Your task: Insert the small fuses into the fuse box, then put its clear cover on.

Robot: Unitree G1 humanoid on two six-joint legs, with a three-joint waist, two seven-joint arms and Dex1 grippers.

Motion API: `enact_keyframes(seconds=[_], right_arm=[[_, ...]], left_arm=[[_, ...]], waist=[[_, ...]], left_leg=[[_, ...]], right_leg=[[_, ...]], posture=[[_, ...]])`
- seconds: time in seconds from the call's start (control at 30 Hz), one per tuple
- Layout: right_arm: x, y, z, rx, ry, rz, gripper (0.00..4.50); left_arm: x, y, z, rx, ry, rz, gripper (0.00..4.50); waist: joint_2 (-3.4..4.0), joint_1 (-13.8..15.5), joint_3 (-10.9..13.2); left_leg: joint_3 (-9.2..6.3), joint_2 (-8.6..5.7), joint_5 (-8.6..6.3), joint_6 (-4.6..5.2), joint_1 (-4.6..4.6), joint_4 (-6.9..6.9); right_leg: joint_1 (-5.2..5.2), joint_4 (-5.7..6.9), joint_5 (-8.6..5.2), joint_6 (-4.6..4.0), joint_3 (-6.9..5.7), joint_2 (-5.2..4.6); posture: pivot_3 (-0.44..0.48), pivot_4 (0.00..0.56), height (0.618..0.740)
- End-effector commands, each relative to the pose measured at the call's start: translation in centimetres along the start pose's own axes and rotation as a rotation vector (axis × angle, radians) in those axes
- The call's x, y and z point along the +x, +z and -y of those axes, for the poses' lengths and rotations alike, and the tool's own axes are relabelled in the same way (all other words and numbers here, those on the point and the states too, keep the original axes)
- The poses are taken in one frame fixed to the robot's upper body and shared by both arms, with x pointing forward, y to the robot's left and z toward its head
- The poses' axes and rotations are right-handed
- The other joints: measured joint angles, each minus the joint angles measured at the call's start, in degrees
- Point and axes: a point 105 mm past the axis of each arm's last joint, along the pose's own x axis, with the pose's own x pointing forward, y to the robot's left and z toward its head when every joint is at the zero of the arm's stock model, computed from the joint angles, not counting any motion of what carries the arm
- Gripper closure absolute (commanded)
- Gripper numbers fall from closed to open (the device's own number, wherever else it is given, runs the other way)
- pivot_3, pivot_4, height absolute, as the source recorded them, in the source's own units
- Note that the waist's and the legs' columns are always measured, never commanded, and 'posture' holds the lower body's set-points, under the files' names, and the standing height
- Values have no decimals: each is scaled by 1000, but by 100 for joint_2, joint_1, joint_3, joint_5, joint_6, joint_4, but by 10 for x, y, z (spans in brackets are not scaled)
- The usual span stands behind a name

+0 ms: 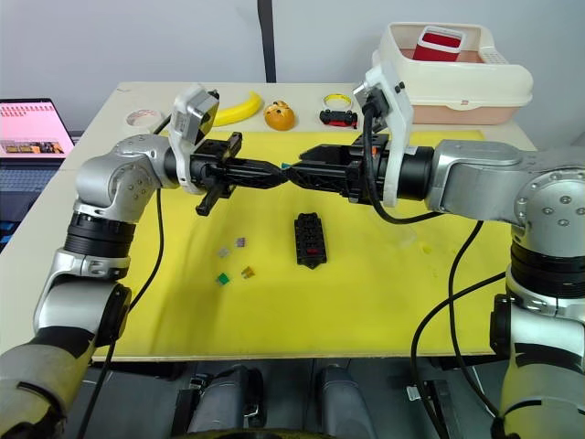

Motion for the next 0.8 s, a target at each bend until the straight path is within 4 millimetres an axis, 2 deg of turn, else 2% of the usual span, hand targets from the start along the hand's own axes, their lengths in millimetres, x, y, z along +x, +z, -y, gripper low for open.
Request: enact_keyframes(seconds=[0.03,0.63,0.73,0.8], right_arm=[[-3,7,-5,-32,10,26,2020],[-3,1,-6,-32,16,6,2020],[-3,0,-6,-31,16,5,2828],[-3,0,-6,-30,16,6,3740]], left_arm=[[2,6,2,38,-13,-2,4500],[2,9,1,46,-8,-2,4500],[3,7,2,48,-11,-8,4500],[3,7,2,48,-12,-10,4500]], waist=[[0,0,0],[0,0,0],[0,-1,0],[0,0,0]], left_leg=[[0,0,0,0,0,0],[0,0,-1,1,0,0],[0,0,-1,2,0,0],[0,0,-1,2,0,0]], right_leg=[[0,0,0,0,0,0],[0,-1,0,0,0,0],[0,-1,0,0,0,0],[0,-1,0,0,0,0]], posture=[[0,150,739],[0,150,739],[0,150,739],[0,150,739]])
